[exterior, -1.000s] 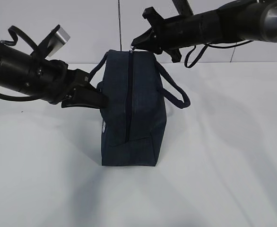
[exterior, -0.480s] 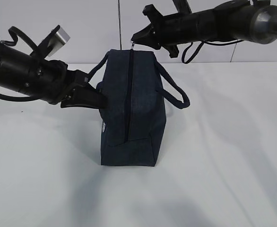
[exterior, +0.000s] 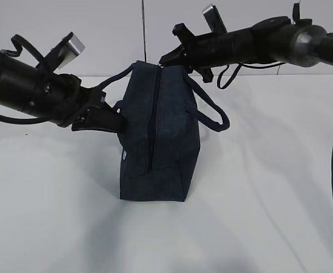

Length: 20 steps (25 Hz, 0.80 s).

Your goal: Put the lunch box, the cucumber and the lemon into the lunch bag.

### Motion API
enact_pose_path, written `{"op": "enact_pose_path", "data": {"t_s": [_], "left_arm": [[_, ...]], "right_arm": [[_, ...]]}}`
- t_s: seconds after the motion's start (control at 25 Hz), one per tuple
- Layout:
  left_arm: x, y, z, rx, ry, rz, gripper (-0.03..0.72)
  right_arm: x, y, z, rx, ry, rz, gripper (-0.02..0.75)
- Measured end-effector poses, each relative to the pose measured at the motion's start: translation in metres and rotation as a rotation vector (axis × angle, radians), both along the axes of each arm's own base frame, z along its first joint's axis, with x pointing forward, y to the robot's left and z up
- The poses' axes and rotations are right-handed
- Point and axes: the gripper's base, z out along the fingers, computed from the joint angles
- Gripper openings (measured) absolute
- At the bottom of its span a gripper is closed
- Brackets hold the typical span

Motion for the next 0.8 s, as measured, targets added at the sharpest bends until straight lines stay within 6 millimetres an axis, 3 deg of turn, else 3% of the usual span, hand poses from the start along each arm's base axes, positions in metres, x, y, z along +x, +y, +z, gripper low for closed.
{"op": "enact_pose_path", "data": {"t_s": [0.24,0.4,0.8], "left_arm": [[0.002,0.001,-0.001,0.012,-0.014,0.018,-0.009],[0.007,0.004,-0.002,0.047,-0.05,0.061,-0.009],[0.035,0.028,-0.002,0.202,-0.245,0.349,-0.01]], "right_arm": [[0.002,-0.01,-0.014,0.012,0.048,0.032,0.001],[0.002,-0.018,-0.011,-0.015,0.035,0.086,0.001],[0.004,-0.039,0.036,-0.196,-0.11,0.207,0.001]]}}
